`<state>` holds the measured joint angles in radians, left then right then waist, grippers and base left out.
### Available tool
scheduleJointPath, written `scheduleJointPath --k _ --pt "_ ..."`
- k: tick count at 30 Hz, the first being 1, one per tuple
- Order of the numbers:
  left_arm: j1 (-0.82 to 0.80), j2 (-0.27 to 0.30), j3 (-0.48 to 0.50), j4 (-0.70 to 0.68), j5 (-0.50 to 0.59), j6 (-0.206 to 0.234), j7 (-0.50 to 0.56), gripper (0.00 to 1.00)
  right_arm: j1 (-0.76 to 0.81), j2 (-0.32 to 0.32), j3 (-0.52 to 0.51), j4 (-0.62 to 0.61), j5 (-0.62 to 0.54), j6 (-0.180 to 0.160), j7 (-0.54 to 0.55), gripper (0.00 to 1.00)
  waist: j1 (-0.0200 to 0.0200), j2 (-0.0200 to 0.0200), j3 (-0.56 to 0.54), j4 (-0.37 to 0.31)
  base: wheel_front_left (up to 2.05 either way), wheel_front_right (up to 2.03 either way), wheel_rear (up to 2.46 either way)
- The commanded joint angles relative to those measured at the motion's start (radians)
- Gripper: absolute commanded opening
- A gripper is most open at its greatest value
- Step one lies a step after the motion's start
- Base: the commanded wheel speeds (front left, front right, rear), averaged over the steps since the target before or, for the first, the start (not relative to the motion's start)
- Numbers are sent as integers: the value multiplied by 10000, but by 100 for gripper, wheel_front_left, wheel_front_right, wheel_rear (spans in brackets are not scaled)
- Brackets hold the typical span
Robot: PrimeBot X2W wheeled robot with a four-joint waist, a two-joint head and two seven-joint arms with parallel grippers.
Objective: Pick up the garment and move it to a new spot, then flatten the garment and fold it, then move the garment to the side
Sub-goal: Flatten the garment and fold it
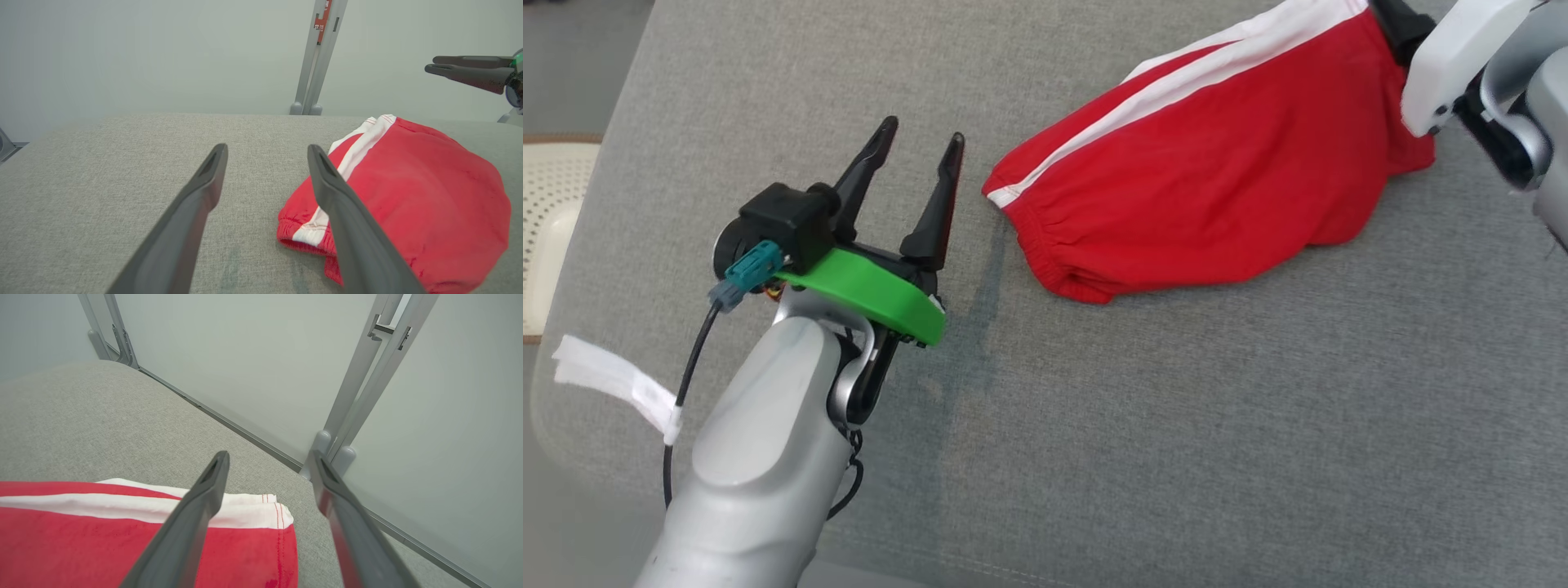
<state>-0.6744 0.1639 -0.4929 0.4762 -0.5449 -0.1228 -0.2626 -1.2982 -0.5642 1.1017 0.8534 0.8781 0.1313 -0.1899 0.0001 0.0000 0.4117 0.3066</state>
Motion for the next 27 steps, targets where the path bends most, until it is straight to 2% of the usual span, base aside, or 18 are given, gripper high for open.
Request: scheduleJointPath --k 1,6,8,12,14,19,27 --pt "392 -55 346 -244 211 81 -22 100 398 97 -197 -32 157 -13 -291 100 -1 0 -918 -837 0 0 0" --pt "1433 -341 1539 -1185 693 94 -22 100 1520 538 -1259 -350 335 -11 -728 100 -1 0 -1576 -1376 0 0 0" --pt "1860 -485 1919 -1482 914 95 -24 100 2040 713 -2312 -748 425 -11 -758 100 -1 0 -1796 -1577 0 0 0" --pt "2687 -730 2491 -1800 1295 123 -23 100 3969 1013 -4369 -1924 -402 -11 -750 100 -1 0 -2142 -1943 0 0 0" --pt "3119 -814 2624 -1853 1527 81 -23 100 4881 1161 -5345 -2501 -1164 -11 -755 100 -1 0 -2266 -2109 0 0 0" --pt "4043 -957 3098 -2079 2025 20 -23 100 7177 1957 -7384 -3883 -2957 -7 -756 100 -1 0 -2540 -2496 0 0 0" --pt "5212 -1105 3853 -2510 2689 -36 -23 100 9366 3171 -9150 -5401 -4586 -7 -756 100 -1 0 -2727 -2835 0 0 0"
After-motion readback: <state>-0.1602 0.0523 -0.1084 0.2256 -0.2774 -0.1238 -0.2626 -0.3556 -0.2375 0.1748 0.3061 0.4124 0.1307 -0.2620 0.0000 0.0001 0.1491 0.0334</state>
